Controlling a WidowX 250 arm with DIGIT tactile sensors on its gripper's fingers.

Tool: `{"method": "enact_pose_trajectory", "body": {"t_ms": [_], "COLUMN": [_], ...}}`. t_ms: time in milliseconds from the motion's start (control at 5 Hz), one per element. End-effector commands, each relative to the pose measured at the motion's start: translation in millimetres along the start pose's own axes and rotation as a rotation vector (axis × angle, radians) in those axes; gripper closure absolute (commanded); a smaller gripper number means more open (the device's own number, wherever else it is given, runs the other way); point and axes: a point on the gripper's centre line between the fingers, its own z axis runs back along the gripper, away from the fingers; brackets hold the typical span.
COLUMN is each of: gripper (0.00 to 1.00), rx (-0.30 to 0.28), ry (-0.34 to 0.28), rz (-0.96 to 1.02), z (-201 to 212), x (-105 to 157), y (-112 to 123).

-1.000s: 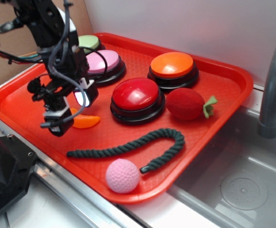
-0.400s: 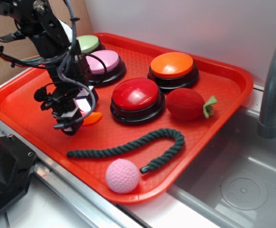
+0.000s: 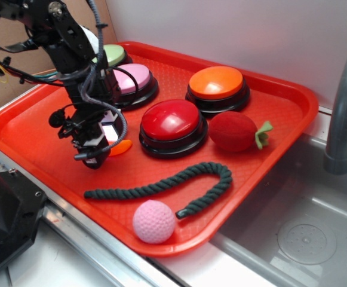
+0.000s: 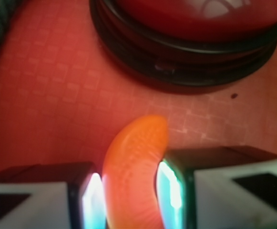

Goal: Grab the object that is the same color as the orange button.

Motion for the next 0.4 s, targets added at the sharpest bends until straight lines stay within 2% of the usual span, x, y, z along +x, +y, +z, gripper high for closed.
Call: {"method": "enact_pose_trajectory", "body": {"t_ms": [0, 200], "gripper": [1.0, 1.0], "rx": [0.031, 0.074], "ry": [-0.008, 0.011], "rz": [0.15, 0.292], "z": [22, 45], "x": [-1, -2], "y": [-1, -1]}}
